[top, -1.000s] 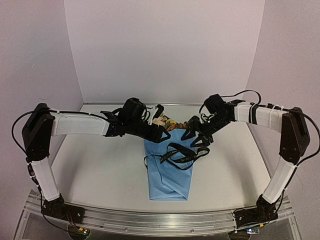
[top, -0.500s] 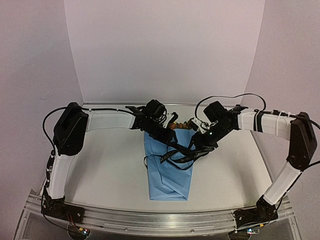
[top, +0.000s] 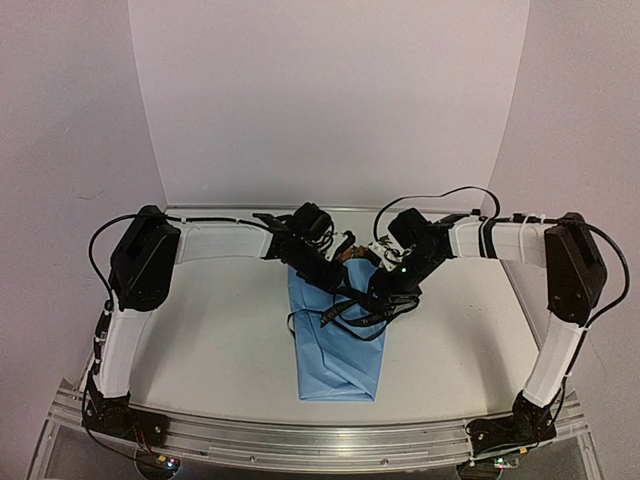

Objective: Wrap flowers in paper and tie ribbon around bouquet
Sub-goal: Place the ribbon on the folded bouquet.

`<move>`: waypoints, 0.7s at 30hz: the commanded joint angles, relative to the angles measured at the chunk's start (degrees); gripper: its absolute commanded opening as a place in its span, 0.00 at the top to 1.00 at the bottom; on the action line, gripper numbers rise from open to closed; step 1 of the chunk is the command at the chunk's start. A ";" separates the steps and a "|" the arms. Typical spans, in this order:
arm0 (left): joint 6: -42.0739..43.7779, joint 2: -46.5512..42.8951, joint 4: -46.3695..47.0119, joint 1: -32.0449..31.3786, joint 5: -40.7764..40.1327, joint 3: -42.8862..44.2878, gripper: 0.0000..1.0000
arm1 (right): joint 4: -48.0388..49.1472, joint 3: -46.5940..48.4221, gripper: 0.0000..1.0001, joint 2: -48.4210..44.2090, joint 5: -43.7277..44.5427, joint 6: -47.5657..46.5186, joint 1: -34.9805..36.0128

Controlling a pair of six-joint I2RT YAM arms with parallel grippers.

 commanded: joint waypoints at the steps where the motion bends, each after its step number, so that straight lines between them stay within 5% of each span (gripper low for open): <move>1: -0.22 0.45 0.20 -0.05 1.03 1.95 0.58 | 0.46 1.84 0.55 1.20 3.59 -1.12 0.58; 11: -1.28 -2.24 2.31 -0.02 -0.38 -1.06 0.96 | -0.98 4.81 0.56 3.90 5.18 -0.71 1.60; 21: -6.88 -10.34 9.58 0.27 -5.65 -11.00 1.00 | -4.40 3.99 0.97 1.95 6.66 1.35 1.65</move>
